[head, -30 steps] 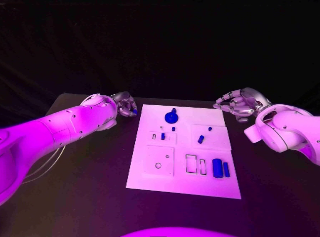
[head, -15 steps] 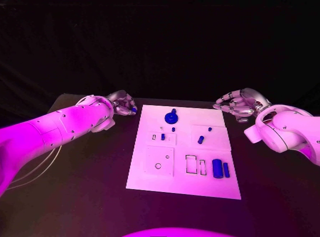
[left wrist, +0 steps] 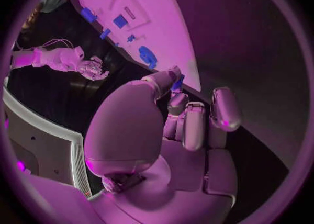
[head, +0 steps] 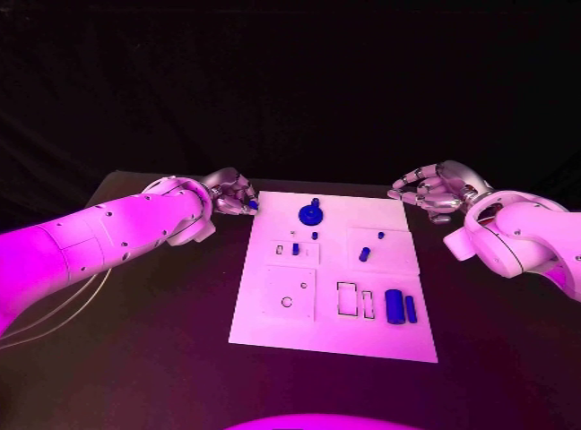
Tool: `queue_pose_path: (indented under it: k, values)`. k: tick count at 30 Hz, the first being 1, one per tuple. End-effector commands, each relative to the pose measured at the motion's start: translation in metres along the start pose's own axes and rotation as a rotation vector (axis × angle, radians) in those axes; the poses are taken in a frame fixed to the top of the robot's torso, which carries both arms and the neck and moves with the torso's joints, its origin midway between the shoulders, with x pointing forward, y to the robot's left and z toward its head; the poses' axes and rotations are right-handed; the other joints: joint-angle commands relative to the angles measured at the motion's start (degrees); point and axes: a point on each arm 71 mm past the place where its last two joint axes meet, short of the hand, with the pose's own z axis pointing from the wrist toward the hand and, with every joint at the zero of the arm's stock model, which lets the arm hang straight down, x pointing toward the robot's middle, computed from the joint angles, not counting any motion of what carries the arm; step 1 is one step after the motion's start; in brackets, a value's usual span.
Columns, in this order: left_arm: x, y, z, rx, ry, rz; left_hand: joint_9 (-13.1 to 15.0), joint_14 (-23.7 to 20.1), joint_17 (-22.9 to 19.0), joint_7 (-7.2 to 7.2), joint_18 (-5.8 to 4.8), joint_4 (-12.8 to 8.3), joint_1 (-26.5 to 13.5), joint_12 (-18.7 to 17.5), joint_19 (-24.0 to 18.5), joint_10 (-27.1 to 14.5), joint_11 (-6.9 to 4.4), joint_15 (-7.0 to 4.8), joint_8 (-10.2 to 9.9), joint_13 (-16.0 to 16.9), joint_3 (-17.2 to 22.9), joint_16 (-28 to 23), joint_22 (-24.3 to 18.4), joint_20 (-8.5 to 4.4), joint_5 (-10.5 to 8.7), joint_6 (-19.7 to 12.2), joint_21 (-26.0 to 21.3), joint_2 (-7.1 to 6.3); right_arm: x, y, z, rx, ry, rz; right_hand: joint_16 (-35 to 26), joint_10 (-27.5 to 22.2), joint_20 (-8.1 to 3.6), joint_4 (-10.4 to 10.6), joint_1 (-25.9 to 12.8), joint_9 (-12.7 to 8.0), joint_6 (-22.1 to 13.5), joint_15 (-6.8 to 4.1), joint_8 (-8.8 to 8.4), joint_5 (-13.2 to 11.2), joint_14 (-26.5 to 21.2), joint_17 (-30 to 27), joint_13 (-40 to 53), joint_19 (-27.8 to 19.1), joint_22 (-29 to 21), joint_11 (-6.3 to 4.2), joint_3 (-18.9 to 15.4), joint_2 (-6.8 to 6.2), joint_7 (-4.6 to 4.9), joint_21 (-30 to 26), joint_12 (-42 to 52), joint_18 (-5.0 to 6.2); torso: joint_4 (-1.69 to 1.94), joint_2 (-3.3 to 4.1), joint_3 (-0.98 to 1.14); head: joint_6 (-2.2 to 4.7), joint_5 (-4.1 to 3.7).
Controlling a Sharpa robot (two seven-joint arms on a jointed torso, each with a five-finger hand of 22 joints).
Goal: Assemble the parts on the task board
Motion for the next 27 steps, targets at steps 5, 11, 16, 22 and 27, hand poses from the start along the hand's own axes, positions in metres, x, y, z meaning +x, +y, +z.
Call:
queue_pose_path:
  k: [5, 11, 16, 22, 27]
  values:
    - [0.013, -0.017, -0.003, 0.067, 0.009, 0.039, 3.5, 4.4, 10.8, -0.21, -0.64, -0.4, -1.6, 0.9, 0.9, 1.4, -0.56, -0.48, 3.6, 0.8, 4.0, 1.4, 1.4, -0.40, 1.33, 1.4, 1.3, 0.60, 0.000, 0.000, -0.001, -0.002, 0.003, -0.001, -0.5, -0.3, -0.41, 0.4, -2.2, 0.4, -0.4, -0.18, 1.43, 1.0, 3.2, 4.4, -0.2, -0.2, 5.2, -0.40, 1.2, -0.19, -0.16, -0.6, -0.2, 1.32, -0.02, 0.03, -0.02, 0.05, -0.22]
    - [0.017, -0.026, -0.002, 0.135, -0.006, 0.112, 3.5, 4.4, 10.9, -0.20, -0.69, -0.4, -1.6, 0.9, 1.0, 1.4, -0.57, -0.48, 3.6, 0.8, 4.0, 1.4, 1.6, -0.40, 1.33, 1.4, 1.5, 0.60, 0.000, 0.000, -0.001, -0.001, 0.003, -0.001, -0.5, -0.3, -0.41, 0.4, -2.2, 0.4, -0.4, -0.18, 1.43, 1.0, 3.2, 4.4, -0.2, -0.2, 5.2, -0.40, 1.2, -0.19, -0.16, -0.6, -0.2, 1.32, -0.02, 0.03, -0.01, 0.10, -0.32]
    - [0.021, -0.031, 0.002, 0.193, -0.014, 0.170, 3.5, 4.5, 11.1, -0.21, -0.71, -0.5, -1.7, 0.9, 1.1, 1.5, -0.60, -0.48, 3.6, 0.9, 4.1, 1.4, 1.6, -0.41, 1.33, 1.4, 1.5, 0.58, 0.001, 0.000, 0.000, -0.001, 0.004, -0.001, -0.5, -0.3, -0.41, 0.4, -2.2, 0.4, -0.4, -0.18, 1.43, 1.0, 3.2, 4.4, -0.2, -0.2, 5.2, -0.40, 1.2, -0.19, -0.16, -0.6, -0.2, 1.32, -0.07, 0.09, -0.04, 0.10, -0.31]
    - [0.030, -0.039, 0.006, 0.269, 0.008, 0.220, 3.5, 4.5, 11.1, -0.21, -0.71, -0.6, -1.8, 0.9, 1.1, 1.5, -0.64, -0.50, 3.6, 0.8, 4.2, 1.5, 1.7, -0.44, 1.33, 1.3, 1.5, 0.47, 0.001, -0.001, 0.000, -0.001, 0.006, 0.000, -0.5, -0.3, -0.41, 0.4, -2.2, 0.4, -0.4, -0.18, 1.43, 1.0, 3.2, 4.4, -0.2, -0.2, 5.2, -0.40, 1.2, -0.19, -0.16, -0.6, -0.2, 1.32, -0.15, 0.12, -0.06, 0.07, -0.41]
    - [0.036, -0.041, 0.008, 0.290, 0.042, 0.235, 3.5, 4.5, 11.0, -0.20, -0.69, -0.7, -1.8, 0.8, 1.1, 1.4, -0.65, -0.51, 3.7, 0.7, 4.2, 1.4, 1.6, -0.45, 1.32, 1.3, 1.5, 0.40, 0.002, -0.001, -0.001, 0.000, 0.006, 0.000, -0.5, -0.3, -0.41, 0.4, -2.2, 0.4, -0.4, -0.18, 1.43, 1.0, 3.2, 4.4, -0.2, -0.2, 5.2, -0.40, 1.2, -0.19, -0.16, -0.6, -0.2, 1.32, -0.16, 0.10, -0.05, -0.02, -0.55]
